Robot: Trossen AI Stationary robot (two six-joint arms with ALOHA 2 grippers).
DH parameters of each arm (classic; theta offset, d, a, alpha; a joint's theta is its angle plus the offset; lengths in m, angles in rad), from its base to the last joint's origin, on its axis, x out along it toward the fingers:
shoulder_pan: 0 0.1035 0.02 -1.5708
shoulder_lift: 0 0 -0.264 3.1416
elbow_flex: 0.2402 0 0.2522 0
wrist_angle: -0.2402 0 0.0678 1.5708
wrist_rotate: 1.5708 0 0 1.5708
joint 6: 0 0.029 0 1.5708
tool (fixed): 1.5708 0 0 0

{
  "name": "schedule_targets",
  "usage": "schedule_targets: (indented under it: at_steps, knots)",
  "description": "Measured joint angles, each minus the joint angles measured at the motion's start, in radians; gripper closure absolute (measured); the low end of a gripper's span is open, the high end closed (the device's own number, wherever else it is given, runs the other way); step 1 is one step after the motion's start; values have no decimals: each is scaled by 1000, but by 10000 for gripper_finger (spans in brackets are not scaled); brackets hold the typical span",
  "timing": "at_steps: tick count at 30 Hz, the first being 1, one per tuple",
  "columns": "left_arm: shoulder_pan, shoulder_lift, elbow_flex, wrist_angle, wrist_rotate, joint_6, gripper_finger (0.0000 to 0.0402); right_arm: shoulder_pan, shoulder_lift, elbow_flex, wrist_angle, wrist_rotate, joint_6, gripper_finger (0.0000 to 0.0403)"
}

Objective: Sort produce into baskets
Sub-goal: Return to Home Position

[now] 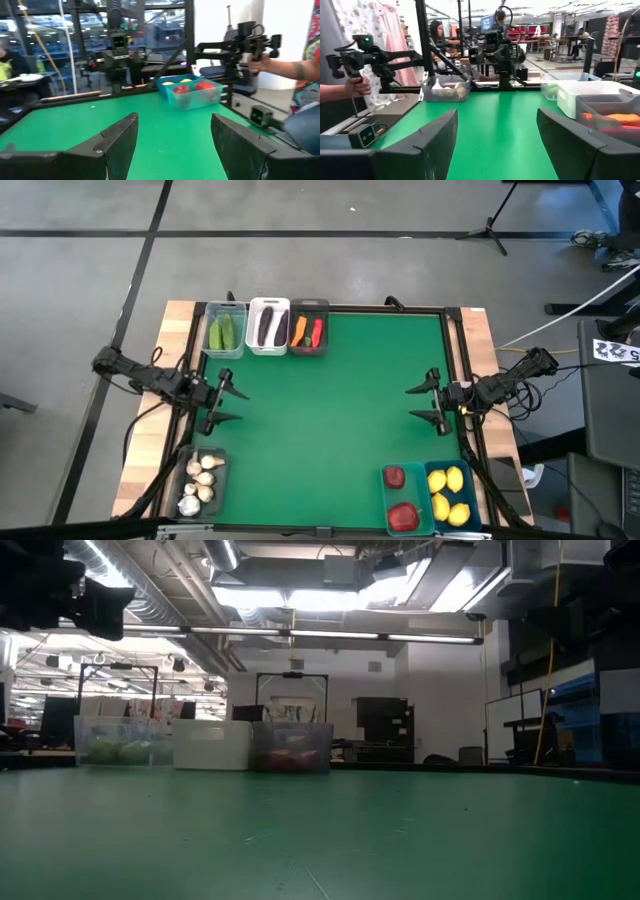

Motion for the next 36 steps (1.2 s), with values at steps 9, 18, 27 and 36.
schedule_targets:
  at_steps: [9,18,27,36]
  knots:
    - [146,0,0,-23,124,9,155,-91,0,0,6,103,-21,133]
    - [233,0,0,-15,221,25,155,-316,0,0,-46,-427,62,133]
    - [260,0,0,-13,233,15,155,-399,54,0,-39,-329,113,133]
    - [260,0,0,-14,227,-134,155,-418,83,0,-42,-350,133,133]
